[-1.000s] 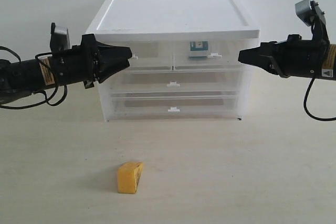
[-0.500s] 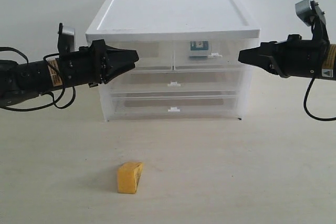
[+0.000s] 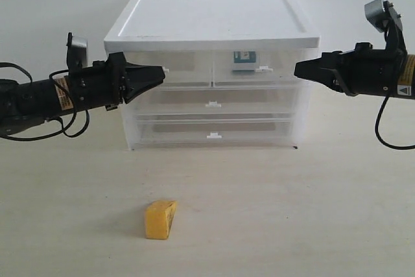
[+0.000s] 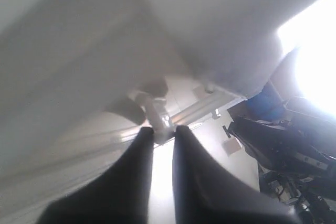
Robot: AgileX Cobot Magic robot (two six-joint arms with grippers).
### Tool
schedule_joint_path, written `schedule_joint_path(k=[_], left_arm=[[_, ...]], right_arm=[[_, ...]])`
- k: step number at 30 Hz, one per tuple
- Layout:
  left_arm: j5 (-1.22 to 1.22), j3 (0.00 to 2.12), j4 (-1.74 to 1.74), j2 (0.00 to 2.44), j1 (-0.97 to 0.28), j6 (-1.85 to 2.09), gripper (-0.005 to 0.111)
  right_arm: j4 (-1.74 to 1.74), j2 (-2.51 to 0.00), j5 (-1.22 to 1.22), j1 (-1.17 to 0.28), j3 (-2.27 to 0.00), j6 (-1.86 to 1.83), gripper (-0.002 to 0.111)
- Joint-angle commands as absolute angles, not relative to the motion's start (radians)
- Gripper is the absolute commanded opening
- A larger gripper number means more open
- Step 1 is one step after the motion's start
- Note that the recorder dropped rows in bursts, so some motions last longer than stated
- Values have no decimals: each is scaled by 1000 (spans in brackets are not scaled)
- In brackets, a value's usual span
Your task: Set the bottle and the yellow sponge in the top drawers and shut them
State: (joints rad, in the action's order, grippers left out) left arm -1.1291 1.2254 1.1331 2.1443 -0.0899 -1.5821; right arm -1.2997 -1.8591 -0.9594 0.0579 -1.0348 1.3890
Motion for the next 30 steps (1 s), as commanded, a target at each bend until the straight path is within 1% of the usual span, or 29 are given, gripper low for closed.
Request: schedule_joint_path(k=[1,8,12,14,15,17,20,27,30], left_arm=[[-1155,1177,1081,2110,-74,-1569,4],[-1155,1068,1081,2030,-89,-1526,4],[-1107,1063,1080,2030,-102,-1516,4],[-1088,1083,1067,2030,-88,-1500,4],[-1044,1114,1073,2030,-80,-1498,4],[-987,1156,1102,2030,-80,-1498,4],[-985,1187,1125,2032,-80,-1519,4],[-985,1197,1140,2032,-80,-1530,4],[-987,1197,1140,2032,-80,-1529,4]], right_arm=[[-1298,-1858,-959,61,-1039,1378,0],[-1298,-1858,-959,61,-1039,1378,0],[-1306,-1858,-1010,57,-1039,1406,0],[-1296,-1858,-1085,32,-1039,1410,0],[-1285,-1858,-1080,-9,-1039,1410,0],[-1257,-1858,-1029,-75,-1039,1383,0],[-1198,-1858,-967,-147,-1043,1325,0],[-1130,-1858,-938,-223,-1118,1324,0],[-1117,-1858,-829,-252,-1156,1326,0]])
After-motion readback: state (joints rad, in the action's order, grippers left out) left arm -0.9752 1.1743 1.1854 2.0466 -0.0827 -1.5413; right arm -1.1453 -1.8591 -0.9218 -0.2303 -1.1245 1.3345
